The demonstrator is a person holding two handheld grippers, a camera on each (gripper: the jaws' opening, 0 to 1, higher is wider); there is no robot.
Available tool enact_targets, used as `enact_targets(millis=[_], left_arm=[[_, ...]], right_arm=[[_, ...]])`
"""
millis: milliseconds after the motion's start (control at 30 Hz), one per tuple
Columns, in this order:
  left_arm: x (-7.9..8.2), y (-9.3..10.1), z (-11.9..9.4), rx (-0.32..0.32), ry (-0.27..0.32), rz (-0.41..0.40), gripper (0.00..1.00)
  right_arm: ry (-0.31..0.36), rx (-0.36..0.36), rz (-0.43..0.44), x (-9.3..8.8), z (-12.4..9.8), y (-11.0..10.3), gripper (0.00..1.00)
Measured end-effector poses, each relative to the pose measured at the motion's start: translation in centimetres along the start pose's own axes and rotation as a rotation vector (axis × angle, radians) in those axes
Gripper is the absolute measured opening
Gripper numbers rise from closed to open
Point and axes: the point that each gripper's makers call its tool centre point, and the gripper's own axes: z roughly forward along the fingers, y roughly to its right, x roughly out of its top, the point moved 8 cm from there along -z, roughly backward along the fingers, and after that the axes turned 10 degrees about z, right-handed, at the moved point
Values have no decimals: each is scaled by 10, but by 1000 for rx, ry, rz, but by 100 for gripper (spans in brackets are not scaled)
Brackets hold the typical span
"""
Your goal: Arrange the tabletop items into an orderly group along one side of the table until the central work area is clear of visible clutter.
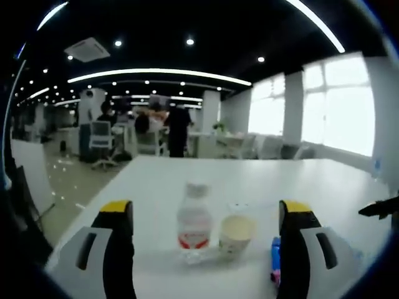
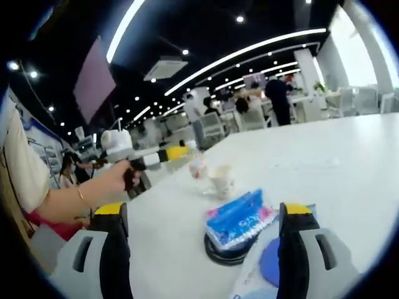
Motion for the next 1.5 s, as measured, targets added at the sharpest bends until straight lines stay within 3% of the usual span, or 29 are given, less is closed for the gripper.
enact_targets(millis=[100, 167, 233, 433, 667, 867, 1167, 1300, 1400, 1467, 1500], left_arm=[[4, 9, -8, -28, -9, -3, 99], [8, 14, -15, -36, -5, 11, 99], [14, 19, -22, -47, 12, 81, 99], [27, 35, -52, -112, 3, 122, 99], [31, 50, -74, -189, -7, 58, 99], [32, 62, -91, -241, -19, 72, 99], [16, 71, -102, -264, -85, 144, 99], [7, 69, -105, -272, -104, 115, 99], [3, 67, -104, -270, -117, 116, 99], [1, 66, -105, -263, -118, 129, 99], [-1, 64, -105, -257, -118, 124, 99]], right_arm=[[-49, 21, -59, 7, 1, 0, 99], [-35, 30, -91, 15, 2, 1, 99], [-29, 42, -76, 20, 1, 3, 99], [-30, 59, -112, 31, 6, 15, 99], [-29, 72, -119, 38, 16, 21, 99], [-25, 75, -149, 42, 36, 28, 99], [-69, 50, -147, 28, 71, 52, 97], [-82, 37, -154, 19, 87, 65, 90], [-62, 91, -83, 12, 100, 72, 88], [-79, 73, -117, 8, 107, 79, 85], [-101, 66, -173, 4, 111, 84, 82]])
